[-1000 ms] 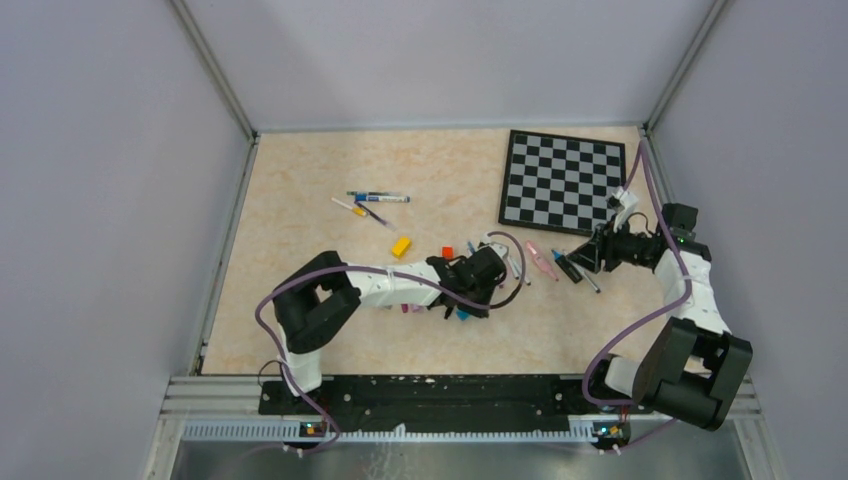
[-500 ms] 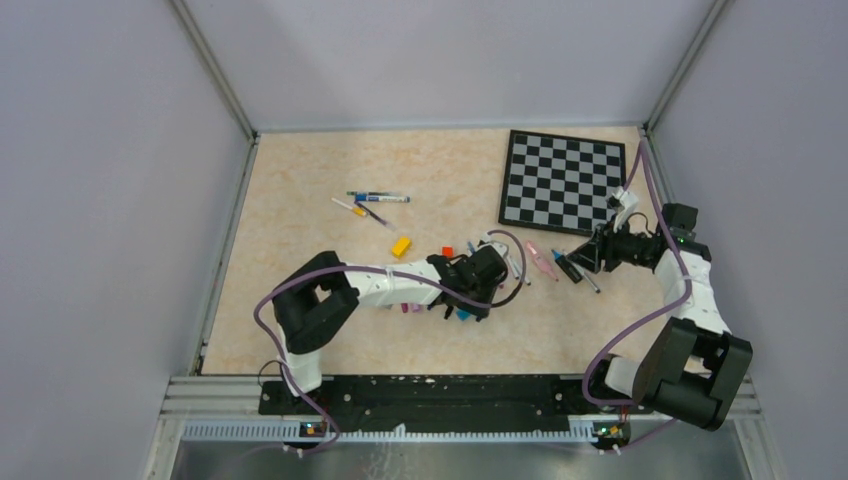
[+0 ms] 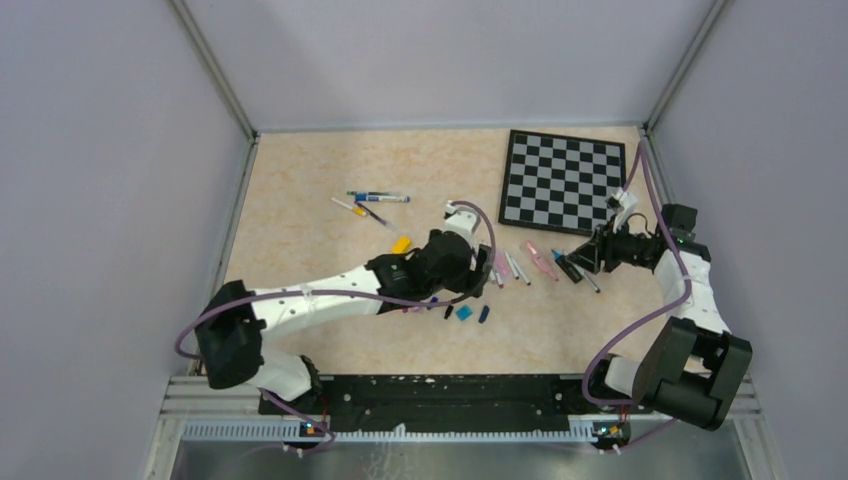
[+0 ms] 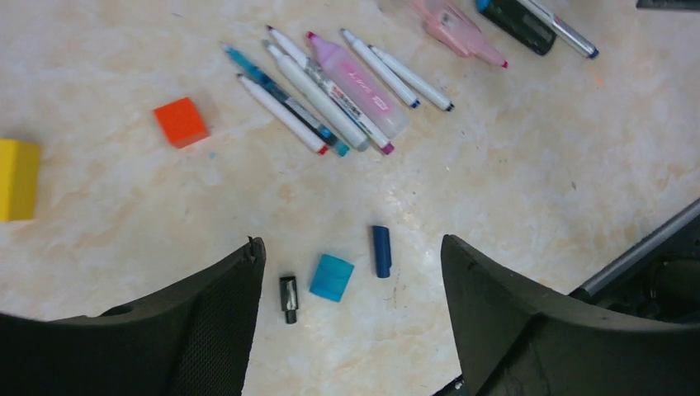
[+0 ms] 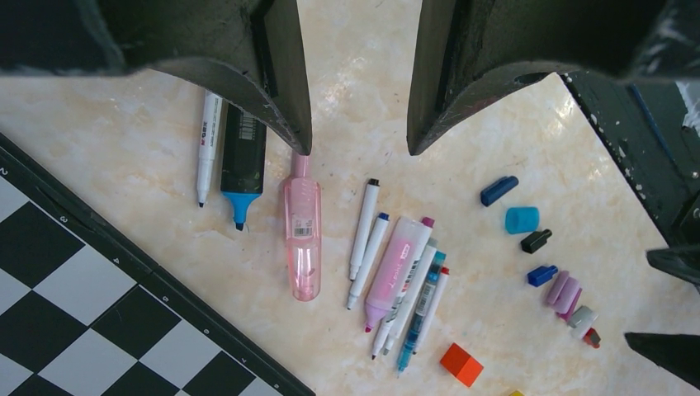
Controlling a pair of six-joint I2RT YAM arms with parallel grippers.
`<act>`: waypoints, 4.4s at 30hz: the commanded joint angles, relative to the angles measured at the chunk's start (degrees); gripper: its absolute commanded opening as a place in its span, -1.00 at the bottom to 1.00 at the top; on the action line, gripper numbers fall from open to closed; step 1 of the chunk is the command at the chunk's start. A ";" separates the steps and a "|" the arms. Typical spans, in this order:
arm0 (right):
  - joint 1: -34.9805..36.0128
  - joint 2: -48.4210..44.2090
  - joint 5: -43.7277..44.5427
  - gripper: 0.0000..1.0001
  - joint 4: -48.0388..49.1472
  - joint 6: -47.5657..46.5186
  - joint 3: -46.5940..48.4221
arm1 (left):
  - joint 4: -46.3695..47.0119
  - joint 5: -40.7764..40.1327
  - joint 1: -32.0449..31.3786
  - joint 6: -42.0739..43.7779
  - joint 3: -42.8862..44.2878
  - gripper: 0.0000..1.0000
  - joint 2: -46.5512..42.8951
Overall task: Open the pen caps
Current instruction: Pick up the pen from the center of the board.
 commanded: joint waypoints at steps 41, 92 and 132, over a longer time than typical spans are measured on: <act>-0.48 -2.56 -2.06 -0.09 0.28 -2.36 0.01 | -20.72 9.05 57.44 -11.35 25.14 0.04 25.91; -0.55 -3.61 -2.22 -0.09 0.35 -2.10 -0.02 | -31.42 -5.02 58.83 4.89 31.42 -0.62 34.49; 11.87 1.48 -16.62 0.08 -48.95 -69.25 9.89 | 28.67 64.33 52.57 3.90 -25.88 -1.00 -27.37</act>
